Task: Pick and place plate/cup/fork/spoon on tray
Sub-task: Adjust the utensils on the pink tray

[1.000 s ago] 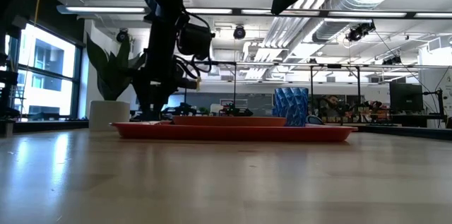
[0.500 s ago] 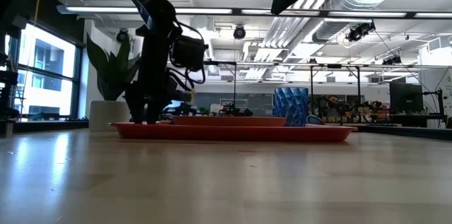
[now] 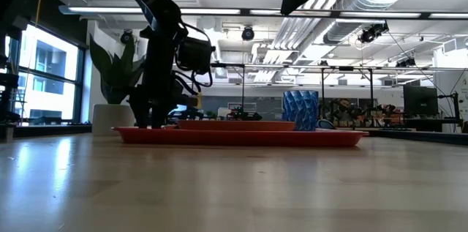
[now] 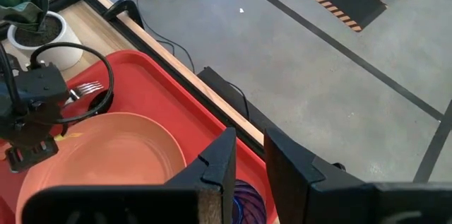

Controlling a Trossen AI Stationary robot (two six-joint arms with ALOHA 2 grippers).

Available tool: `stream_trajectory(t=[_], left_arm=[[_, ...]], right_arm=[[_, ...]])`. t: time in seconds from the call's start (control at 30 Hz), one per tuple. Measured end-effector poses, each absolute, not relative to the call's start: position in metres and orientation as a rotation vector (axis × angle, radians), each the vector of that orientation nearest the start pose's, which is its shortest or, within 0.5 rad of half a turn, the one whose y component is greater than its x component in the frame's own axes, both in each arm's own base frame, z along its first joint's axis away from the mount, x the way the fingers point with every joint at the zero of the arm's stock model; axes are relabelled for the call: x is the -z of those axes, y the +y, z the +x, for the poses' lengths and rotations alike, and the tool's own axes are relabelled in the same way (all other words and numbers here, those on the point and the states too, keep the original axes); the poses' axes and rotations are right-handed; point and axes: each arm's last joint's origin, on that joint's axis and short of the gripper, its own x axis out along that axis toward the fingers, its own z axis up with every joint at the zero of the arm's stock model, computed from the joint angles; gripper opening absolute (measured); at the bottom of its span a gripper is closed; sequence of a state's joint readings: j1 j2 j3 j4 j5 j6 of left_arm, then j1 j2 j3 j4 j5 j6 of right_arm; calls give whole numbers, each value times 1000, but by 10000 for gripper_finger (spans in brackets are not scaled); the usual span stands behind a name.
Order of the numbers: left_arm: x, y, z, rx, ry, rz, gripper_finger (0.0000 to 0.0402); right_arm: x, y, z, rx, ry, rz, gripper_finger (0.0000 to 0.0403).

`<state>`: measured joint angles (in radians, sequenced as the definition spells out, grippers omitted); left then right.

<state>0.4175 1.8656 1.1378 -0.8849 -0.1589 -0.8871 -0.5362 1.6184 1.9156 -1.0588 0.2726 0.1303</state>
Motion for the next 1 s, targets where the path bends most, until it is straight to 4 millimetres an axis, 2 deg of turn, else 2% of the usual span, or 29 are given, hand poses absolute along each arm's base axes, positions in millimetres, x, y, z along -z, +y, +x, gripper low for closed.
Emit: stream_trajectory(t=[0.4, 0.7, 1.0], left_arm=[[-142, 132, 287, -1144, 1317, -872, 11], [-157, 132, 286, -1126, 1295, -867, 22], [-181, 128, 278, -1104, 1249, -886, 14]], right_arm=[[-430, -169, 270, 819, 724, 219, 67], [-430, -169, 270, 822, 724, 218, 67], [-430, -169, 270, 821, 724, 218, 67]])
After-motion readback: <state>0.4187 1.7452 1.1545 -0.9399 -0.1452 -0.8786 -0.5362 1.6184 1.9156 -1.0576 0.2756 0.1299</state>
